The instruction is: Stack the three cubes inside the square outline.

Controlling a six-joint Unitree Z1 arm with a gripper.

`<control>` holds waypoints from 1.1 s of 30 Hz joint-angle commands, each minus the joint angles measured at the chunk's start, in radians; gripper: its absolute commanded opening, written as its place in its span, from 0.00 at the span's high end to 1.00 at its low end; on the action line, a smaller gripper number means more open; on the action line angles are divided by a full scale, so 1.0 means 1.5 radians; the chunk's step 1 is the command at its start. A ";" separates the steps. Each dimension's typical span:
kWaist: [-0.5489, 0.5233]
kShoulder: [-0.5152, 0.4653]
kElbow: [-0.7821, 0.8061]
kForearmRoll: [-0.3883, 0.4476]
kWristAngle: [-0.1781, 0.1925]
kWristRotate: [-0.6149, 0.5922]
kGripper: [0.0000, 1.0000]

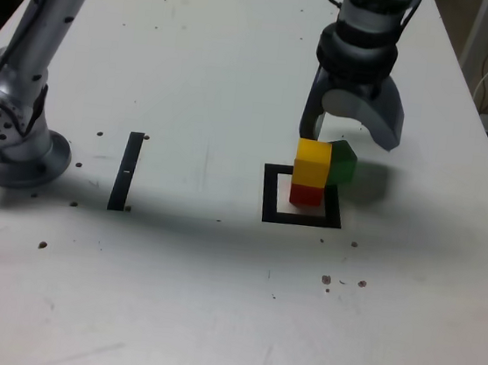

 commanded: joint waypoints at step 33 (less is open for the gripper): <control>-0.001 0.046 0.025 -0.057 0.012 0.008 0.61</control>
